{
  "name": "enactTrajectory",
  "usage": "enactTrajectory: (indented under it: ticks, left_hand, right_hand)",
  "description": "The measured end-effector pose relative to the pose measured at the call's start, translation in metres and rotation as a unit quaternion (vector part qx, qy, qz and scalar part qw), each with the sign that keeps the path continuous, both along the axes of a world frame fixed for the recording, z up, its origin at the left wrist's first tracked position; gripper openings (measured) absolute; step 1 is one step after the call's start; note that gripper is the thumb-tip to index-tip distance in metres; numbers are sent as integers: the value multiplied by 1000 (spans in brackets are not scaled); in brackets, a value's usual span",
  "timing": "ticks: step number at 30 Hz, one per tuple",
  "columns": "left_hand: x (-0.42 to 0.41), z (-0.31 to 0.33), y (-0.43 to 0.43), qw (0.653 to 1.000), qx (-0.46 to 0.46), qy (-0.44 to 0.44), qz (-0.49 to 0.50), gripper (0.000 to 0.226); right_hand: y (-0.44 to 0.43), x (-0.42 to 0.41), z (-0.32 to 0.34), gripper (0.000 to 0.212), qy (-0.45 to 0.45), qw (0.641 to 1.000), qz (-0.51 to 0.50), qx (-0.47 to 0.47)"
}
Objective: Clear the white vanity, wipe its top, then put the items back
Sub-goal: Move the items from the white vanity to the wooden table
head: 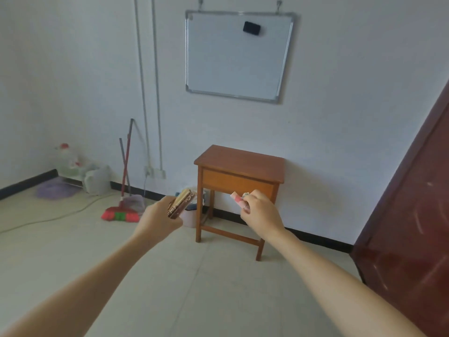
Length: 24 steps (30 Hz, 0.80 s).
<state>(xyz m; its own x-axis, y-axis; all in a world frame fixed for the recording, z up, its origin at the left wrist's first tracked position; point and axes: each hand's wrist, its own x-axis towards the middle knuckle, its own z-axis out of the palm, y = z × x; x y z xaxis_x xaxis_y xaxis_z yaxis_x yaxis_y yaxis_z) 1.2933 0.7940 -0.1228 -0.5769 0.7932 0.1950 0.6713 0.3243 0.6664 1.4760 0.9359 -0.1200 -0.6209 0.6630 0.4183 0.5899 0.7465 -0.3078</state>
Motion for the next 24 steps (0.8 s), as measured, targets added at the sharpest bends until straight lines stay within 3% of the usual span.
enactTrajectory:
  ticks: [6,13,18,24]
  left_hand:
    - [-55,2,-34,1000,14,-16,6,46]
    - [-112,-4,-31,998,28,-42,43,37]
    - [-160,10,7,998,35,-21,48,40]
    - [-223,22,80,998,22,-17,62,43]
  right_hand:
    - [-25,-51,1,25,54,995,4,-79]
    - [-3,-117,13,27,22,998,33,-51]
    - [38,-179,19,46,52,997,39,-45]
    - [109,-257,18,18,67,992,82,-61]
